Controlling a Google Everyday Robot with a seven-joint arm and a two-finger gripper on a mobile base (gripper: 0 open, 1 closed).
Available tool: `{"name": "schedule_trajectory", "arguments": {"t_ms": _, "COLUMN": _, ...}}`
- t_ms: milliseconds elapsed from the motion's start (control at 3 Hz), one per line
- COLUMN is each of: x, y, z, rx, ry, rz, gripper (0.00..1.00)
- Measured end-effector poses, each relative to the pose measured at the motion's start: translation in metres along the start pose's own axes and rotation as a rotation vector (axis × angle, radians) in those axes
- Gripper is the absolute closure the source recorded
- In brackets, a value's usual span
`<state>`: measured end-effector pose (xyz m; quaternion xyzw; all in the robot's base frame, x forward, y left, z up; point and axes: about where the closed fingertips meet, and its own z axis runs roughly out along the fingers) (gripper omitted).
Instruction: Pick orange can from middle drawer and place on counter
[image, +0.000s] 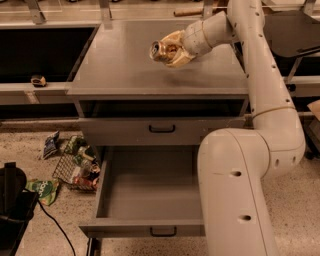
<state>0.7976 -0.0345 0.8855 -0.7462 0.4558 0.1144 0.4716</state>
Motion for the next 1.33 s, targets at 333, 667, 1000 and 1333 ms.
{"name": "schedule_trajectory", "arguments": {"t_ms": 333, "x": 0.007, "y": -0.001, "z": 0.006, "rx": -0.002, "ry": 0.028, "rz": 0.048, "gripper": 0.35}}
{"name": "schedule_trajectory", "arguments": {"t_ms": 667, "x": 0.018, "y": -0.007, "z": -0.001, "rx": 0.033, "ry": 0.055, "rz": 0.108, "gripper": 0.11}}
{"name": "schedule_trajectory", "arguments": {"t_ms": 1000, "x": 0.026, "y": -0.012, "z": -0.008, "rx": 0.071, "ry": 0.065, "rz": 0.159, "gripper": 0.00}}
{"name": "schedule_trajectory", "arguments": {"t_ms": 1333, "x": 0.036, "y": -0.021, "z": -0.026, "rx": 0.150, "ry": 0.035, "rz": 0.213, "gripper": 0.00}}
